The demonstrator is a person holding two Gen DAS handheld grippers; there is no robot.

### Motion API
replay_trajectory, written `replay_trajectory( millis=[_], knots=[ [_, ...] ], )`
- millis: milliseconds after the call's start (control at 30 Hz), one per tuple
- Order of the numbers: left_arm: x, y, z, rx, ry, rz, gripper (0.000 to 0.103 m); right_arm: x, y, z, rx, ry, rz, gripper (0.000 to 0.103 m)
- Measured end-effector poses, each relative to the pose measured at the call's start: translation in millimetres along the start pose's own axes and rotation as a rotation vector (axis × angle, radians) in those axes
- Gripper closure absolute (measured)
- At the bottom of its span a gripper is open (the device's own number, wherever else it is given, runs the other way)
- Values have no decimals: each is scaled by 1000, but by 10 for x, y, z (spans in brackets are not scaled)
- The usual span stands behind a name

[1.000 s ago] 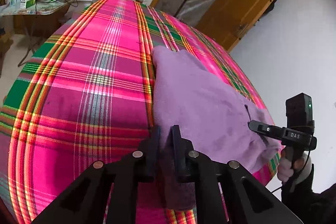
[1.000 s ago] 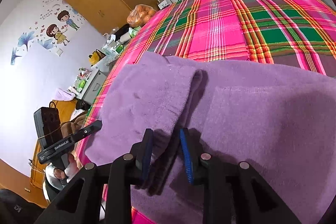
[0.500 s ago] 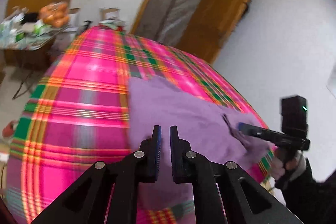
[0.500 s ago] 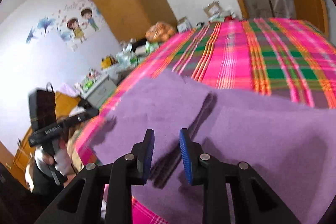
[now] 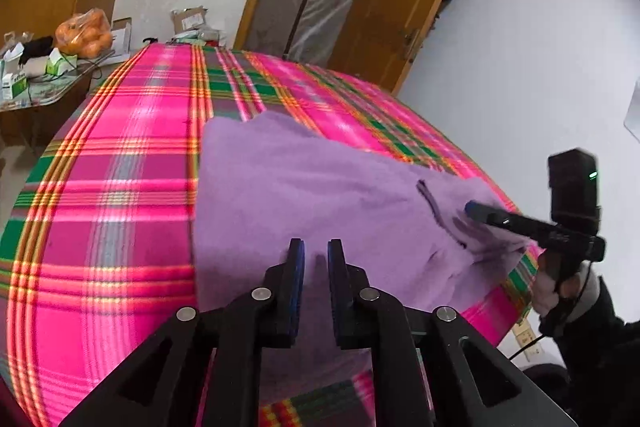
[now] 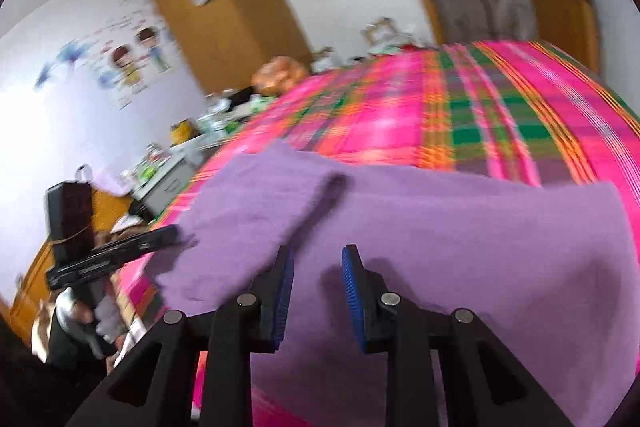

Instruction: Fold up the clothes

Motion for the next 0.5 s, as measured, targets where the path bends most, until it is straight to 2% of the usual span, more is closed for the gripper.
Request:
replay_trajectory(
  millis=[133,267,367,500],
  knots=[
    [-33,-175,157,33,14,28,89,84,-135,-13,20,14,22,81],
    [-23,-276,245,35,28,56,89,104,-115,-118,7,-10,3,81],
    [4,-305,307,43,43,58,87,191,-225,-167,17,6,18,84],
    [32,-322,361,38,49,57,87,160,-377,-336,26,-27,66,83]
  ],
)
Point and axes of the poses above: each gripper's, at about its wrist camera, not at the fingertips, and z roughly the way its jaws point, y to its left, x to its underside, the point moved 6 cm from there along z, roughly the way its jaws point, and after that the axes turned 3 degrees about -z, right-handed, at the moved point
